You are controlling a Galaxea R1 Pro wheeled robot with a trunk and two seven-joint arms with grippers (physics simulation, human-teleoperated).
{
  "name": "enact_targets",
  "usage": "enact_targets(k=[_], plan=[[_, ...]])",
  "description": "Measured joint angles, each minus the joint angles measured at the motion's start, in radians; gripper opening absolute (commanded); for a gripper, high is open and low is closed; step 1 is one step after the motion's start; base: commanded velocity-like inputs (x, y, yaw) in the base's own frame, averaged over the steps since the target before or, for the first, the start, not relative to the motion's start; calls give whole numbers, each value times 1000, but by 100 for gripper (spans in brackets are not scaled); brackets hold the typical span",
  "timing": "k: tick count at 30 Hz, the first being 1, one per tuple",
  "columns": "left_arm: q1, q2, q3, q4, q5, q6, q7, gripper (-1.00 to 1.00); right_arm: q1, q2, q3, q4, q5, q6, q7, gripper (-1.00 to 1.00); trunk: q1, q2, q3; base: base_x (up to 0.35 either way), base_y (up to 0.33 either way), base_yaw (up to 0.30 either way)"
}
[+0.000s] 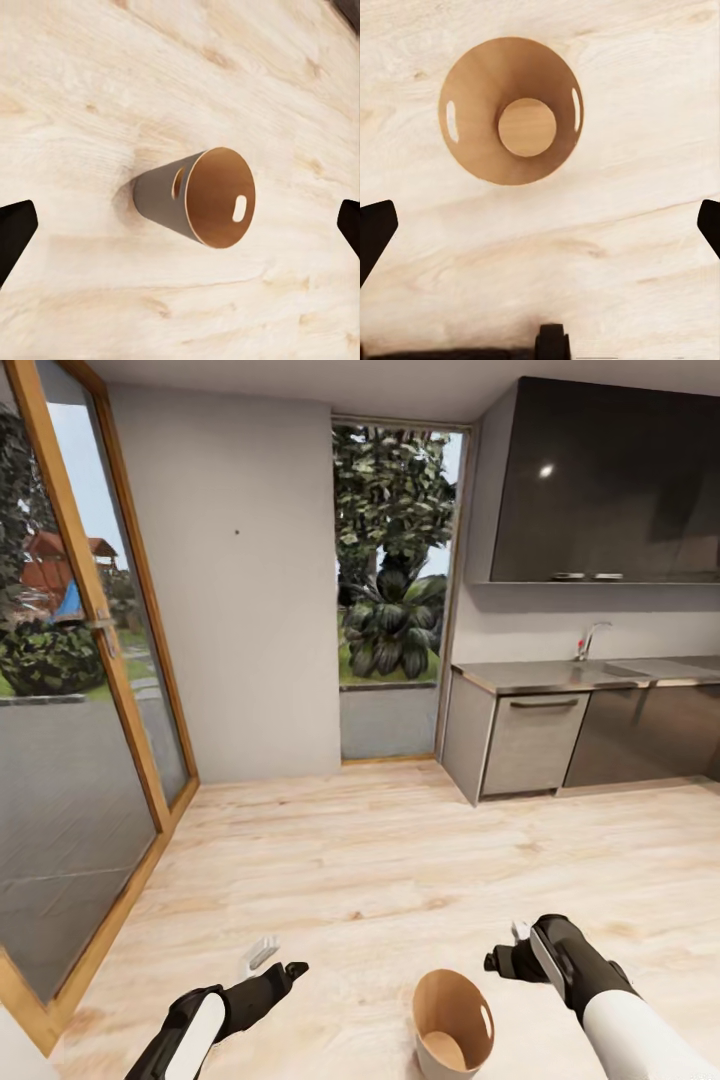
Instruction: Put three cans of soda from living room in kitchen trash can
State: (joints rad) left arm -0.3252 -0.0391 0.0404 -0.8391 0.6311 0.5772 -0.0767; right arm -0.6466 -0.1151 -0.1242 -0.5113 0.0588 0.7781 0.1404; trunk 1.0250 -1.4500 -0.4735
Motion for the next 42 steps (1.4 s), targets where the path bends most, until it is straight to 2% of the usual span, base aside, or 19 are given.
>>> enact_targets(k=[9,12,13,16,19,22,27,33,42], plan=[[0,-11,6,-12,8,6,25,100,-40,12,-5,113,-8,0,-50,100,0,0,0,178,0,0],[0,-7,28,-23,49,26,40,100,-49,12,-6,129,-9,0,-54,100,0,0,0,28,0,0],[0,-5,34,-39,75,55,44,100,-51,12,-6,133,-9,0,-55,100,0,0,0,15,0,0],[0,-1,34,-90,105,103,55,100,-53,12,-6,138,-9,0,-56,100,11,-21,-9,7,0,0],[0,-2,17,-109,104,118,73,100,-56,12,-7,141,-10,0,-57,100,23,-42,-19,2,0,0],[-1,-9,-1,-123,105,126,122,100,-65,12,-8,161,-10,-1,-57,100,34,-63,-28,0,0,0],[-4,-4,-38,-127,93,125,148,100,-69,12,-8,170,-12,-2,-54,100,54,-98,-44,0,0,0],[-6,0,3,-119,90,95,160,100,-70,10,-8,148,-13,-3,-48,100,77,-140,-63,0,0,0],[-6,3,17,-114,90,90,210,100,-70,5,-8,125,-13,-5,-43,100,111,-203,-91,0,0,0]])
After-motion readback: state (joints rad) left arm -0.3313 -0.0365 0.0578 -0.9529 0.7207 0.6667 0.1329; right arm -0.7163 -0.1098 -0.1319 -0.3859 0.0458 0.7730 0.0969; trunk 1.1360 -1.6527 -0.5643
